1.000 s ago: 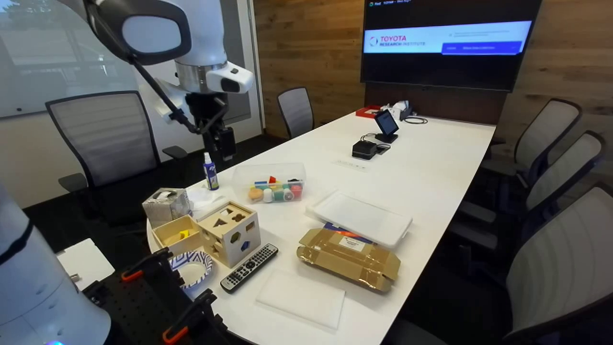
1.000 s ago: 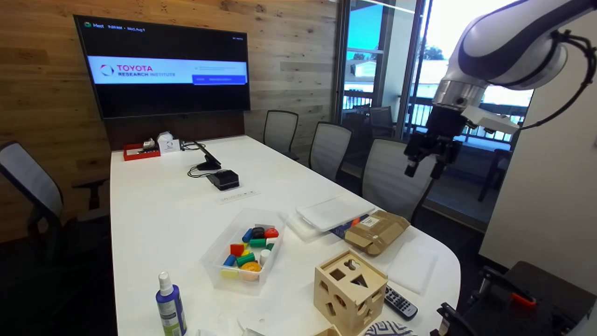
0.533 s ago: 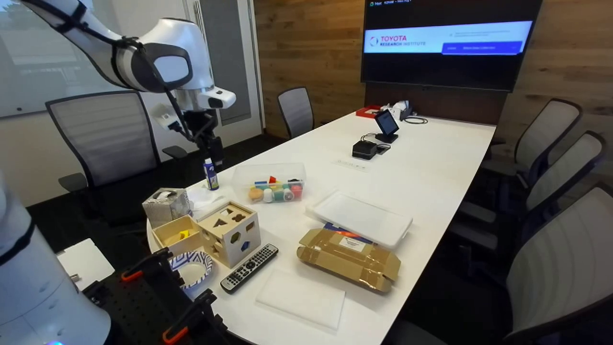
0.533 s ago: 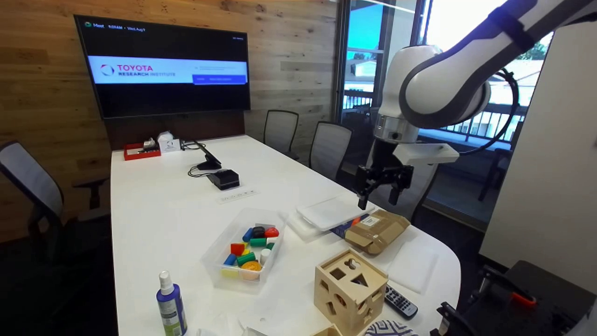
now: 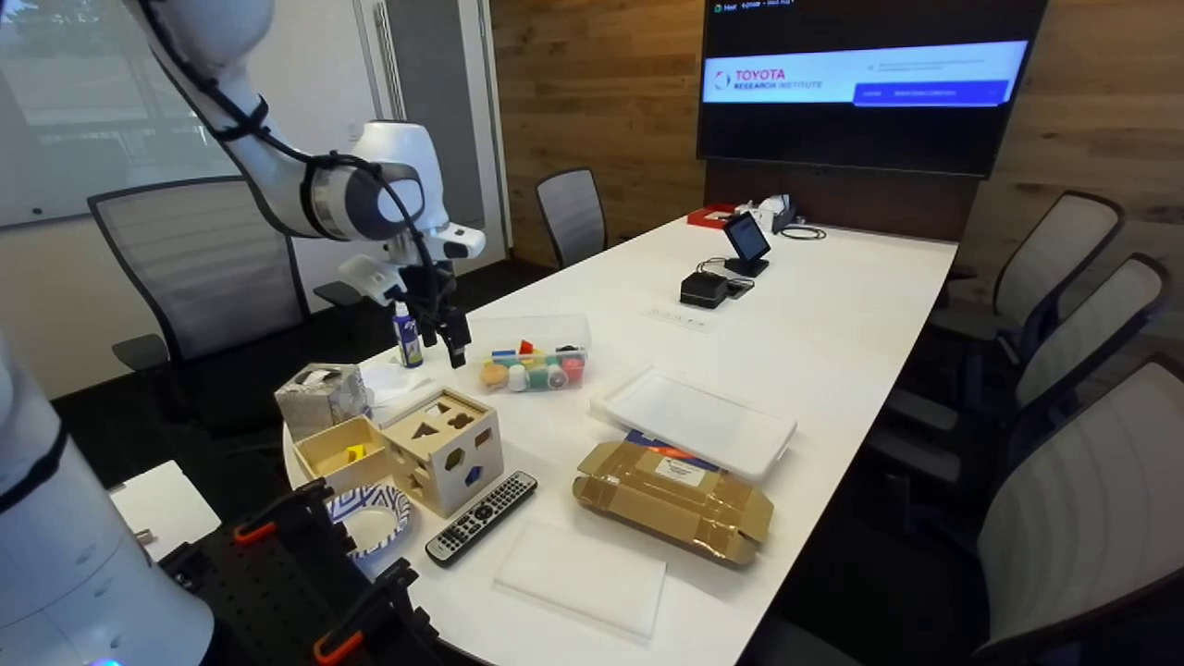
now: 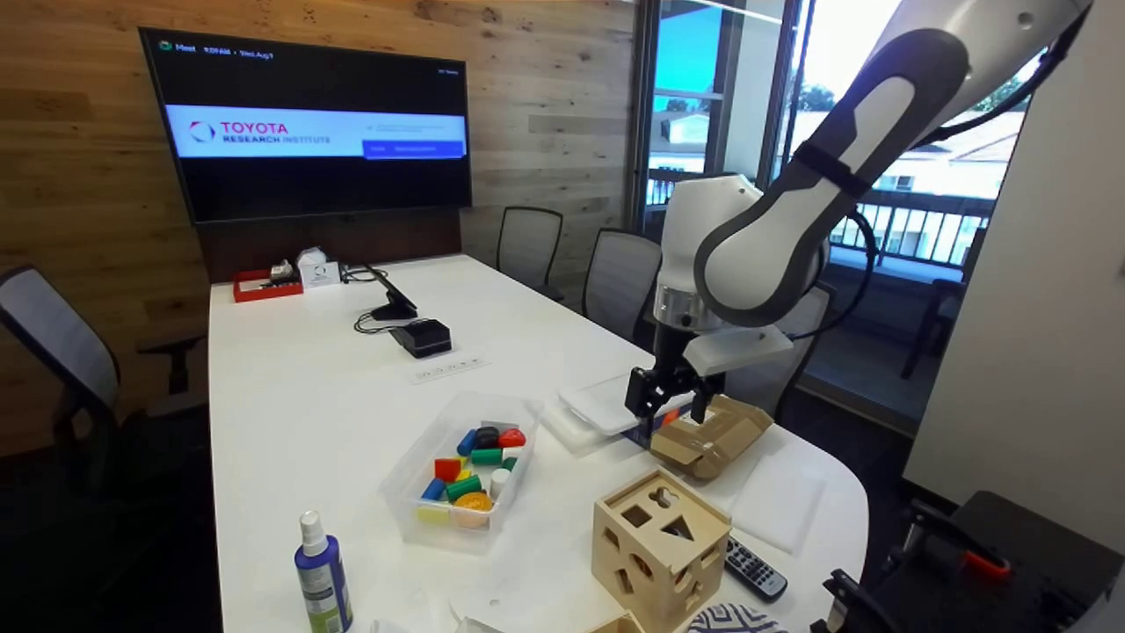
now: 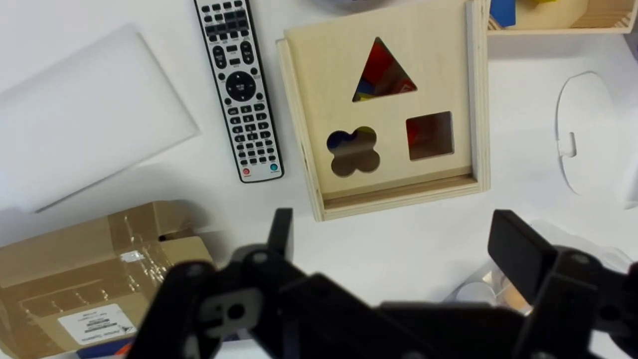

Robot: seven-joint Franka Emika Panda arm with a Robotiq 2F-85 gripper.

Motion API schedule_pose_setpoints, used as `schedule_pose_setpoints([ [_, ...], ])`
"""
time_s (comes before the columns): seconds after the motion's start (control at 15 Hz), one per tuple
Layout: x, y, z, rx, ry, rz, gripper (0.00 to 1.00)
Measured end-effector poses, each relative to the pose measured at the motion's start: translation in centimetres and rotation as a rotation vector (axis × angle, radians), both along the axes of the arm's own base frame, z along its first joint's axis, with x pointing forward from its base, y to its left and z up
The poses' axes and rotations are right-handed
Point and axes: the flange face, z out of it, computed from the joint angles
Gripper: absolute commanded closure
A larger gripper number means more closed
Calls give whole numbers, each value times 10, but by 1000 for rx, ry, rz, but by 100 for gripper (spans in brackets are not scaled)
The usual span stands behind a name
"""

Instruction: Slide the lid on the wooden toy box forwards.

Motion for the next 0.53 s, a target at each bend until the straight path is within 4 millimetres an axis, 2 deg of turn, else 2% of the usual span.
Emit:
schedule_pose_setpoints([
  [0.27,17,2,-48,33,6,20,0],
  [0.53,17,15,-87,69,25,23,0],
])
